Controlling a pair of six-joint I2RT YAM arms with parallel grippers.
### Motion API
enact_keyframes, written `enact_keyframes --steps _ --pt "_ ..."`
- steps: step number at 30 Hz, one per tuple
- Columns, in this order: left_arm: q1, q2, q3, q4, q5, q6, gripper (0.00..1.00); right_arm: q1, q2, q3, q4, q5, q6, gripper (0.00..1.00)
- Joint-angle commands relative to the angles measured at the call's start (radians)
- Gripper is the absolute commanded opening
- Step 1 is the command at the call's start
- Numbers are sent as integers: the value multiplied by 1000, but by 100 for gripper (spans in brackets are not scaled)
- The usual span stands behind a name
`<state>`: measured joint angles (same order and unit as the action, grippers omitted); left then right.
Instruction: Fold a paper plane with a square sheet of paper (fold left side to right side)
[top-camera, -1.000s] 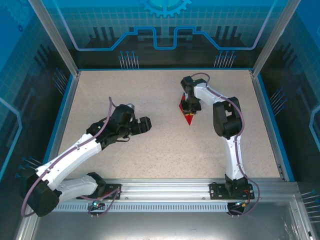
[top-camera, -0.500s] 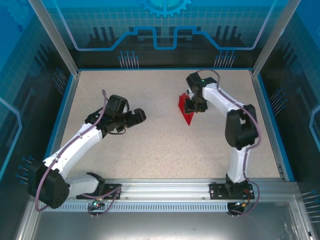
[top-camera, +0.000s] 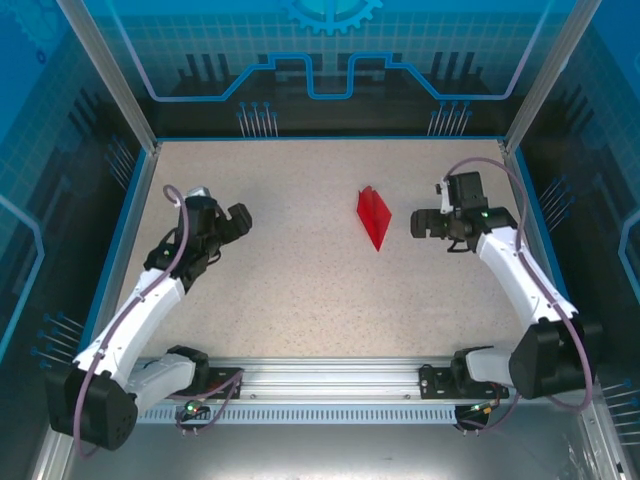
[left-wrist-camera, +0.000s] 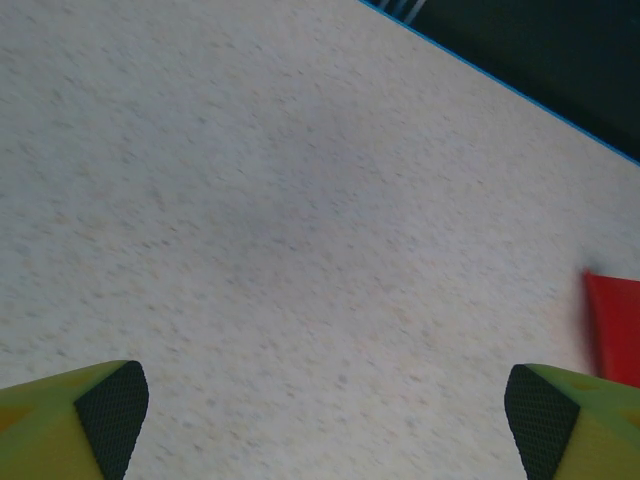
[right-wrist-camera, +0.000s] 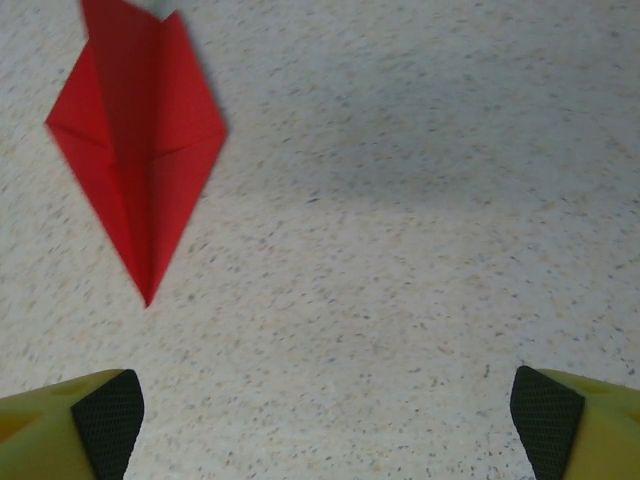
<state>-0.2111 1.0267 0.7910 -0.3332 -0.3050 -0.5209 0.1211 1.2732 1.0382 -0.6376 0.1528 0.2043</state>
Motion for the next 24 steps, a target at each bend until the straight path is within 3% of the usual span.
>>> enact_keyframes --steps 1,7,15,19,24 --pt "7 -35 -109 190 -196 152 96 -60 -44 -98 203 5 -9 99" --pt "27 -29 -260 332 -259 318 97 -141 -95 -461 712 50 -60 99" --pt "44 158 -382 658 -278 401 99 -146 32 -545 978 41 -117 99" --pt "61 241 -362 754 -203 462 99 -133 82 -549 1106 1 -138 99" --pt "96 323 -369 940 5 549 99 -108 139 -527 1165 -81 -155 99"
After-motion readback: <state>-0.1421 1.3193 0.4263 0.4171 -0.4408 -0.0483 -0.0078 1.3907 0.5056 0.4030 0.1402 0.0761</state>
